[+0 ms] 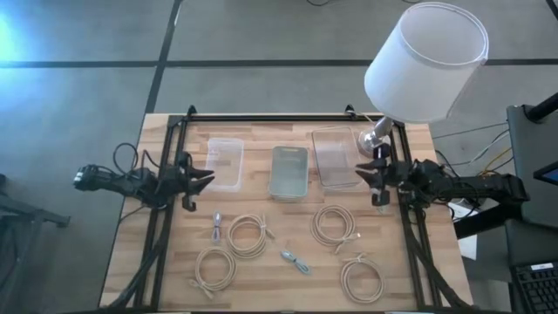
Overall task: Pick & Place USB Port
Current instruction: Put the purple charger cable into the left transparent bin
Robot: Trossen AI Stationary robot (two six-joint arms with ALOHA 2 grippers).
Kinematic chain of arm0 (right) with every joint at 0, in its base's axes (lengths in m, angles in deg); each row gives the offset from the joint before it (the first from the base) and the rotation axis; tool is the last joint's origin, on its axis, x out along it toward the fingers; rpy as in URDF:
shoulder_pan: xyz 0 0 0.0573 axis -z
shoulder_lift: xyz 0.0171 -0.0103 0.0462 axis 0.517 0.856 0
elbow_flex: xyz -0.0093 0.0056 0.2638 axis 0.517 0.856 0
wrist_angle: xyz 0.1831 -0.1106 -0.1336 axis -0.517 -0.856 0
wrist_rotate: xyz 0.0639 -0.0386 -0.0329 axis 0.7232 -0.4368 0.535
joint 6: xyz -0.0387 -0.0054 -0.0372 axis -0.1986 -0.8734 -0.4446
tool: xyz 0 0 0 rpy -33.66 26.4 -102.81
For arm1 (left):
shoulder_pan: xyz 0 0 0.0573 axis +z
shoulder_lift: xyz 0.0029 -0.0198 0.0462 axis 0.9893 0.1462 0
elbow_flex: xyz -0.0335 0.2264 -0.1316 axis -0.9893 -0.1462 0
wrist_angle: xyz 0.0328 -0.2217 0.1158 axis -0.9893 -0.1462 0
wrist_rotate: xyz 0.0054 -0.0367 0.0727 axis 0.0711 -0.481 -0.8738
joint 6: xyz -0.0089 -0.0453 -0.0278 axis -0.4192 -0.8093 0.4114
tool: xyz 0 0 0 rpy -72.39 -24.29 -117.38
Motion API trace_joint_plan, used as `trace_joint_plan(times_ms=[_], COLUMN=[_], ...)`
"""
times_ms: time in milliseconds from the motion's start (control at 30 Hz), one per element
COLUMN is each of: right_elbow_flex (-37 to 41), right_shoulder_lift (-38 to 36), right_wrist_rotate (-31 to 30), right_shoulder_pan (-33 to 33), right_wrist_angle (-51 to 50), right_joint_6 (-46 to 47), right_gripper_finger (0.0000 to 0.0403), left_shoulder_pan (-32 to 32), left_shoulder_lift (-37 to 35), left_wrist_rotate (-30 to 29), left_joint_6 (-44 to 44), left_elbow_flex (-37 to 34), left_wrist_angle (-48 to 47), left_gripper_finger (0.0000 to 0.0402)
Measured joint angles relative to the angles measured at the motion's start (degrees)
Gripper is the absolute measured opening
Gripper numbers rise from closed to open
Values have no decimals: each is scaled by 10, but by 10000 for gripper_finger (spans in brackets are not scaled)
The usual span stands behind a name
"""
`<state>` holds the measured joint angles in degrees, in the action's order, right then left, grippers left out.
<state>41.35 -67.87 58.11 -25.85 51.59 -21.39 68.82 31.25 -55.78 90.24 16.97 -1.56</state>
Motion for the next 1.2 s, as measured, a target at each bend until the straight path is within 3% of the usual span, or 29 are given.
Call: trace_joint_plan(times_ms=[133,367,500,867,967,1200], right_elbow_flex=[-7,-76,-127,-224,-237,-264], right_shoulder_lift=[15,85,135,259,288,340], right_wrist_rotate=[2,2,2,1,1,0], right_shoulder_pan=[0,0,0,0,0,0], right_wrist_angle=[-5,-25,-87,-187,-190,-190], right_joint_6=[-2,-2,5,-2,-2,-4], right_gripper_finger=[106,168,191,196,196,196], left_shoulder_pan=[0,0,0,0,0,-1], left_shoulder_lift=[20,92,143,296,332,398], left_wrist_rotate=[2,2,0,-9,-5,72], left_joint_6=[0,-10,-36,-179,-214,-320], left_elbow_flex=[20,71,129,321,343,347], left_wrist_angle=[-1,-4,-67,-409,-436,-460], left_gripper_finger=[98,171,195,186,186,184])
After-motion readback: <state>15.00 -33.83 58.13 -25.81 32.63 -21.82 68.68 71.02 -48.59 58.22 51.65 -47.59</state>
